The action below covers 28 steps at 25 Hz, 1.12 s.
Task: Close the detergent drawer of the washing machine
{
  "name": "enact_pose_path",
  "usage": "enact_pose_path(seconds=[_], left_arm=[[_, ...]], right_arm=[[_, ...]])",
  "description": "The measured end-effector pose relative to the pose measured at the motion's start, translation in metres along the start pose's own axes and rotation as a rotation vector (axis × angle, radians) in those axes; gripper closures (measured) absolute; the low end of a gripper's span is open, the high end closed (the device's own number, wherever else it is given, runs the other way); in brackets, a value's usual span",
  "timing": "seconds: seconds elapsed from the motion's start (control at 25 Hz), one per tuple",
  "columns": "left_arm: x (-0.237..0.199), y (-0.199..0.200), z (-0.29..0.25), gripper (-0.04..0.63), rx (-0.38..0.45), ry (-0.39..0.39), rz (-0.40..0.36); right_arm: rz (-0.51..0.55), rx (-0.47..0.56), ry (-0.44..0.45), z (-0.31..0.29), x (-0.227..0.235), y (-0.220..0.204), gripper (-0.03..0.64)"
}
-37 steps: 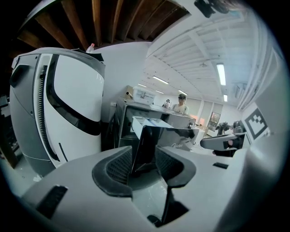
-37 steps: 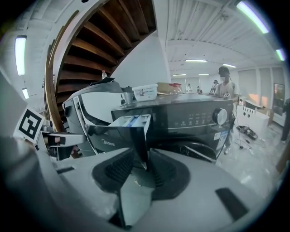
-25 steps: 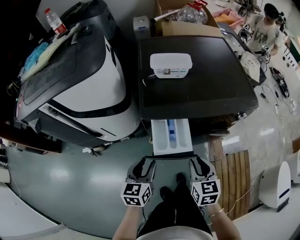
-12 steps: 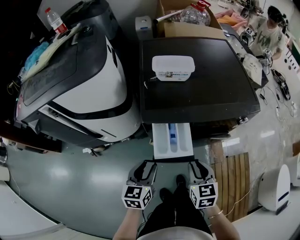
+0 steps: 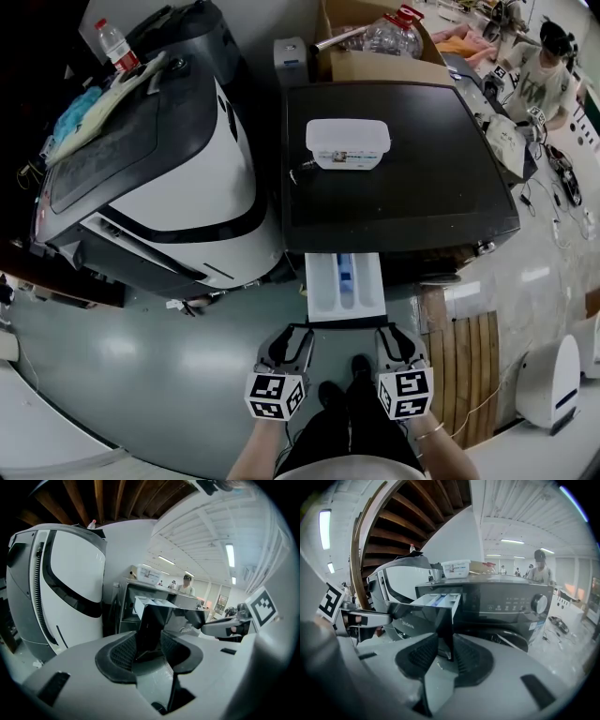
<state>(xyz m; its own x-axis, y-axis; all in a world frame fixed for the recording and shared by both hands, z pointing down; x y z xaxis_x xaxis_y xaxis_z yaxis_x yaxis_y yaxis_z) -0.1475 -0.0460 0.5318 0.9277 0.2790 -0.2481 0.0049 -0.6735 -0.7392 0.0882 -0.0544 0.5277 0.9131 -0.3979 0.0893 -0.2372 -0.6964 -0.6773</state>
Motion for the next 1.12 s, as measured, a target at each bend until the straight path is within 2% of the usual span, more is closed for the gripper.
enact_pose_path(seconds=[1.12], left_arm=[[-0.015, 0.036, -0.033, 0.451, 0.026, 0.056, 0.018]], right_arm=[[0.008, 0.013, 0.004, -0.033, 0.016, 0.04, 0.518]])
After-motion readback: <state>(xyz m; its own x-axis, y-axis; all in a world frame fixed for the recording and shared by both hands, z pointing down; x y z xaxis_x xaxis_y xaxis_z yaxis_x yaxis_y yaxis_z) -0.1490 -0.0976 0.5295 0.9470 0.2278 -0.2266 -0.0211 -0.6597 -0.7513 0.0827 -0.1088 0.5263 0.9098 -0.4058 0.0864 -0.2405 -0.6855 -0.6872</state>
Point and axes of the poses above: the fingertips, and each gripper's own axes: z backward along the fingers, x to its right, y out of its top, the point moved 8 cm from there along z, backward along the fingers, and after that the axes turned 12 degrees about -x, right-handed, at the moved point
